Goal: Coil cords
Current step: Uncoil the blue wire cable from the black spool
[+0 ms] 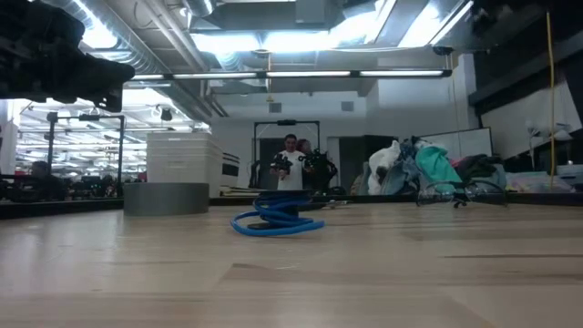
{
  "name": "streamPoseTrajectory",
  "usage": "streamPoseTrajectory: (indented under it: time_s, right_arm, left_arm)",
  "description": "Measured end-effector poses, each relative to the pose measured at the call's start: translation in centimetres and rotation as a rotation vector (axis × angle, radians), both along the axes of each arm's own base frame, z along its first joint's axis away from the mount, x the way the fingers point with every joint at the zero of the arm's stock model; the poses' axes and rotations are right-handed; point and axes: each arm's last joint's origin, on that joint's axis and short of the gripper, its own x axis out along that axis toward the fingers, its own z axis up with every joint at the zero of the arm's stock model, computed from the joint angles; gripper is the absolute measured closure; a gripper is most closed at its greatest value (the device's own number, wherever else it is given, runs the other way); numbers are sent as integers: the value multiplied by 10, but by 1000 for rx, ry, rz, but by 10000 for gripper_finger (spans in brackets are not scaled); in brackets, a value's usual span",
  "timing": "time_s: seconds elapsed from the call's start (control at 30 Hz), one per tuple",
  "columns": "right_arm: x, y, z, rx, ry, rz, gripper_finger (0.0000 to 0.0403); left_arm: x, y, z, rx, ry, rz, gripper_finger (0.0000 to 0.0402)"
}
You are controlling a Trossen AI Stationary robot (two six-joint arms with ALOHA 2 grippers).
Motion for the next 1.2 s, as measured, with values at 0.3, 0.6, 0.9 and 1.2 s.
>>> streamPoseTrajectory:
  time_s: [0.3, 0.6, 0.9, 1.2]
  right_arm:
    - [40, 2, 43, 1, 56, 13, 402]
    - [62, 2, 59, -41, 75, 13, 402]
    - [64, 2, 59, -51, 73, -7, 402]
    - [68, -1, 58, -40, 77, -111, 402]
  left_arm:
    - [0, 0, 0, -3, 0, 0, 400]
    - [0, 0, 0, -145, 2, 1, 400]
    - [-2, 3, 20, -151, -153, 71, 400]
    - [-11, 3, 71, -134, -247, 68, 400]
